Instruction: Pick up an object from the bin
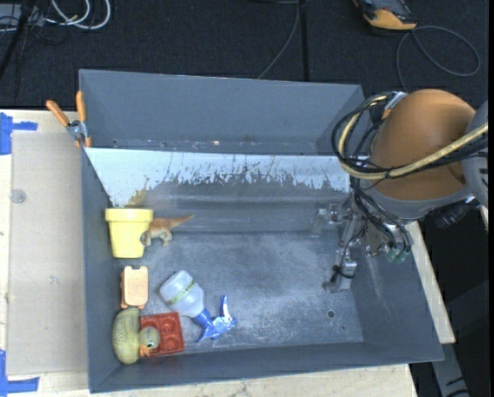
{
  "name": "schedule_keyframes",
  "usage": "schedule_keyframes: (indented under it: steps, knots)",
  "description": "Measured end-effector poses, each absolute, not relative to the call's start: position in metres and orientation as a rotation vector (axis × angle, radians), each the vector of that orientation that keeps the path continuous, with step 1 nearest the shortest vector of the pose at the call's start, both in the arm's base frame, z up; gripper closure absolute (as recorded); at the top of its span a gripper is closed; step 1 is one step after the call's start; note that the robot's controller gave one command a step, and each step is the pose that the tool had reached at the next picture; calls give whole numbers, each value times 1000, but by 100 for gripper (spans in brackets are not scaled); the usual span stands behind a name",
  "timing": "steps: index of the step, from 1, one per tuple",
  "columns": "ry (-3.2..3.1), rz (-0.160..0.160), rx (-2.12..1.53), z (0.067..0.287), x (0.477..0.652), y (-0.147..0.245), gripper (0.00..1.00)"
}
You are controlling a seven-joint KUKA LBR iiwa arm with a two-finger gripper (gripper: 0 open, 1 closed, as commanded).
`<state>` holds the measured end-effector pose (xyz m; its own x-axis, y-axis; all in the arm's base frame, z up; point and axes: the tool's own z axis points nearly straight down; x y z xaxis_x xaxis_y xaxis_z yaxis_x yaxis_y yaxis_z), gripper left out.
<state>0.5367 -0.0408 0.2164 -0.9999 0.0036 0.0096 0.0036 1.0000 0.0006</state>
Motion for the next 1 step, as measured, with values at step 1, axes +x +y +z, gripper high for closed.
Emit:
schedule_keyframes:
  steps: [1]
  knots:
    - [-3140, 0, -4, 221, 538, -41, 0]
